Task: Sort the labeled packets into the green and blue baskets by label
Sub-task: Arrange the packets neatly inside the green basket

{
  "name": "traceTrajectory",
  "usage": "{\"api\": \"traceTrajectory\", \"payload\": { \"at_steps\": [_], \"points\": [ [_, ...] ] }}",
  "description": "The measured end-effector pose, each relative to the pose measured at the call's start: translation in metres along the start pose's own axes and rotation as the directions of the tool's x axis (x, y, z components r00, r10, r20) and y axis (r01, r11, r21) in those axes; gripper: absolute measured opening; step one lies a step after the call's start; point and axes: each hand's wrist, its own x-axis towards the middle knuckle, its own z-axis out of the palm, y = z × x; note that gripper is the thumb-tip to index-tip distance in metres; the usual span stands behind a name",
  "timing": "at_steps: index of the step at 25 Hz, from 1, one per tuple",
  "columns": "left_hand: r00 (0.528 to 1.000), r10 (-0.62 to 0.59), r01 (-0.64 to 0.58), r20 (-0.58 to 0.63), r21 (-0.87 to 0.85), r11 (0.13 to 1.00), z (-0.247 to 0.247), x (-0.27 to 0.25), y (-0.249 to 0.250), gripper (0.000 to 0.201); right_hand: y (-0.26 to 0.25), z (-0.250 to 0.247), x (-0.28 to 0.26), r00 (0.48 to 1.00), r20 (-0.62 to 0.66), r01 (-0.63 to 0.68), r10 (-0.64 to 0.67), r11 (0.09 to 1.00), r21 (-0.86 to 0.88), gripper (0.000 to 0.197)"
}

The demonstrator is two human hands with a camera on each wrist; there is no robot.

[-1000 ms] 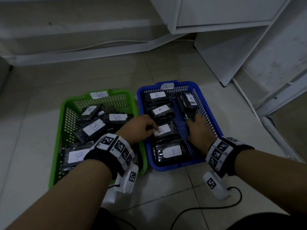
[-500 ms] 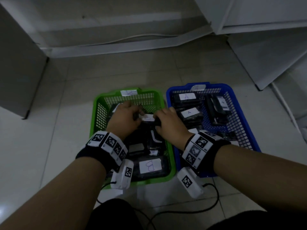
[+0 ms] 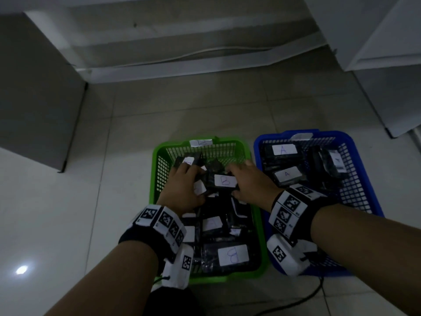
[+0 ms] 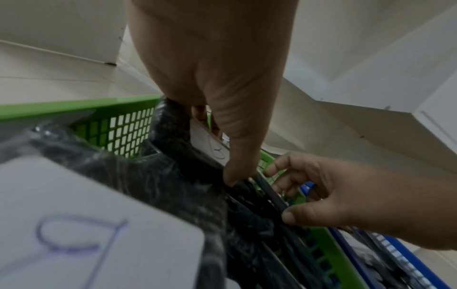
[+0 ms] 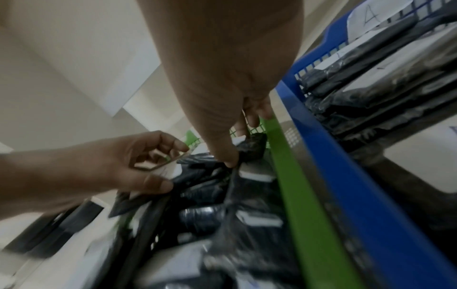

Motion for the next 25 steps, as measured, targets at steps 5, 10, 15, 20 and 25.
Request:
{"api": "traceTrajectory", "payload": {
  "at_steps": [5, 10, 15, 20, 25],
  "points": [
    [0.996, 0.057, -0.040, 0.068, -0.230, 0.972, -0.024, 0.009, -0.006, 0.050, -0.010, -0.018, 0.008, 1.000, 0.006, -0.031, 0.030, 0.993, 0.116, 0.064],
    [0.985, -0.025, 0.071, 0.173, -0.265, 0.962, -0.044, 0.028, -0.014, 0.035, -0.020, -0.025, 0.011, 0.992, -0.002, -0.123, 0.129, 0.947, 0.297, 0.063],
    [0.994, 0.086, -0.048, 0.072, -0.420, 0.906, -0.045, 0.038, -0.018, 0.021, -0.029, -0.024, 0.013, 0.994, -0.035, -0.070, 0.103, 0.857, 0.511, 0.047],
    [0.999, 0.037, -0.017, 0.033, -0.474, 0.880, -0.043, 0.039, -0.033, 0.032, -0.042, -0.008, 0.021, 0.997, 0.056, -0.076, 0.059, 0.918, 0.390, 0.054],
    [0.989, -0.099, 0.135, 0.112, -0.383, 0.914, -0.041, 0.046, -0.051, 0.035, -0.058, 0.005, 0.034, 0.987, 0.103, -0.159, 0.126, 0.894, 0.419, 0.051]
  ]
}}
